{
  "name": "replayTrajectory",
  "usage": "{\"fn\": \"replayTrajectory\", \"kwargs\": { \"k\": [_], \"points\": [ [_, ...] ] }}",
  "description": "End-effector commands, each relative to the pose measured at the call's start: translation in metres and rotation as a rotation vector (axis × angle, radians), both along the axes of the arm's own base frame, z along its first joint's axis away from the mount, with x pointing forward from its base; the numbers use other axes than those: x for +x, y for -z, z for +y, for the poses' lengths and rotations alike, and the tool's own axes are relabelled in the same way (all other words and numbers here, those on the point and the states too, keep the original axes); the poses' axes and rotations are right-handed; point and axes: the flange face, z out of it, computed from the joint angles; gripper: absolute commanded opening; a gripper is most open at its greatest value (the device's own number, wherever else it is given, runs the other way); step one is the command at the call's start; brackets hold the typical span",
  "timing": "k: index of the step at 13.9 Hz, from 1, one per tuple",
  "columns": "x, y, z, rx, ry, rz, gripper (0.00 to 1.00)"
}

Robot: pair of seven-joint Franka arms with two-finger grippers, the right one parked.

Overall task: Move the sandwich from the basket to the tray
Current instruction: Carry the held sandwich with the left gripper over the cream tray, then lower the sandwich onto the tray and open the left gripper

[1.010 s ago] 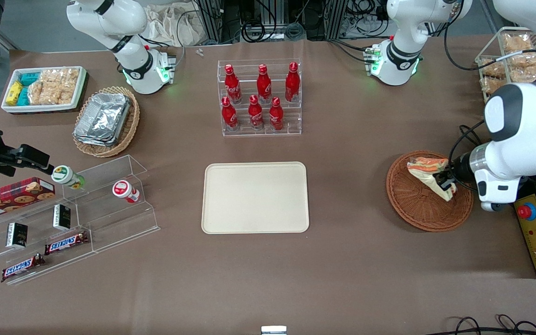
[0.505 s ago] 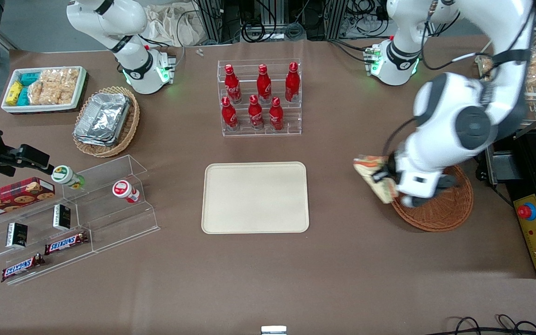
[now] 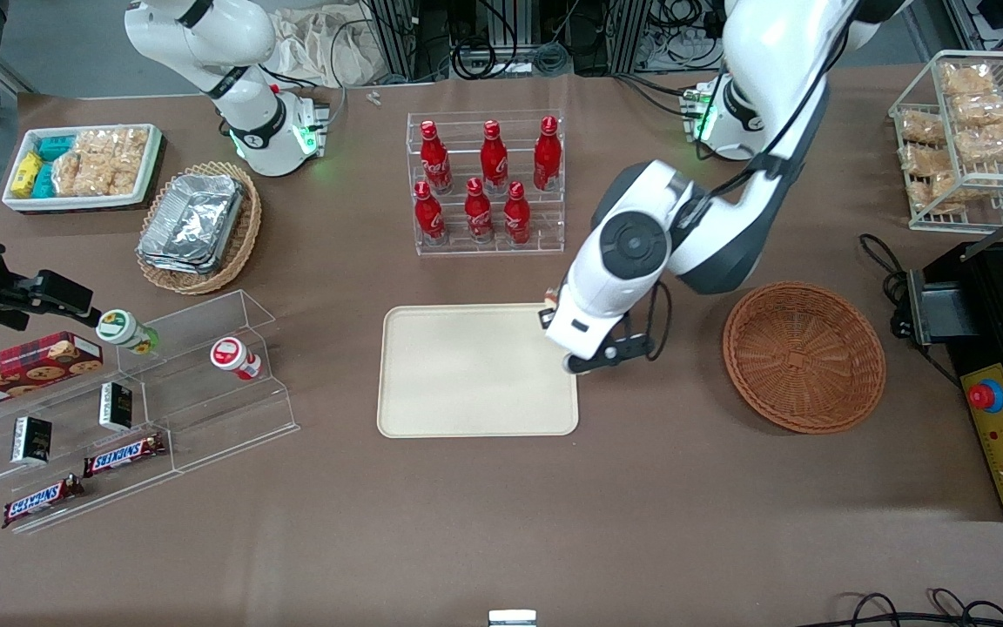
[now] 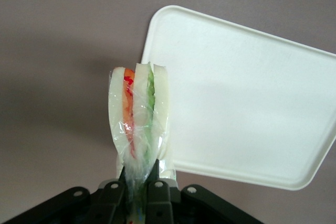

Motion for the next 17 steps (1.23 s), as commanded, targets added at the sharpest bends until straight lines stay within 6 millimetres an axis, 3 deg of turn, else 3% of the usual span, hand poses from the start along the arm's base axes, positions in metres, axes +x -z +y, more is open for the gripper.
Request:
{"fn": "replayTrajectory", "kwargs": {
  "k": [1,3,6,11,12,13,14,17],
  "points": [
    [0.017,0.031,-0.006,-0.005,0.078,-0.044,0.0],
    [0.02,0.059,-0.008,-0.005,0.103,-0.035,0.0],
    [0.017,0.083,-0.019,-0.025,0.184,-0.05,0.0],
    [0.014,0.112,-0.02,-0.018,0.27,-0.05,0.0],
    [0.014,0.115,-0.02,-0.013,0.273,-0.048,0.12],
    [0.014,0.116,-0.019,-0.011,0.271,-0.047,0.71],
    [0.015,0.113,-0.019,-0.012,0.26,-0.048,1.0],
    [0.019,0.09,-0.014,-0.021,0.234,-0.062,1.0]
  ]
}}
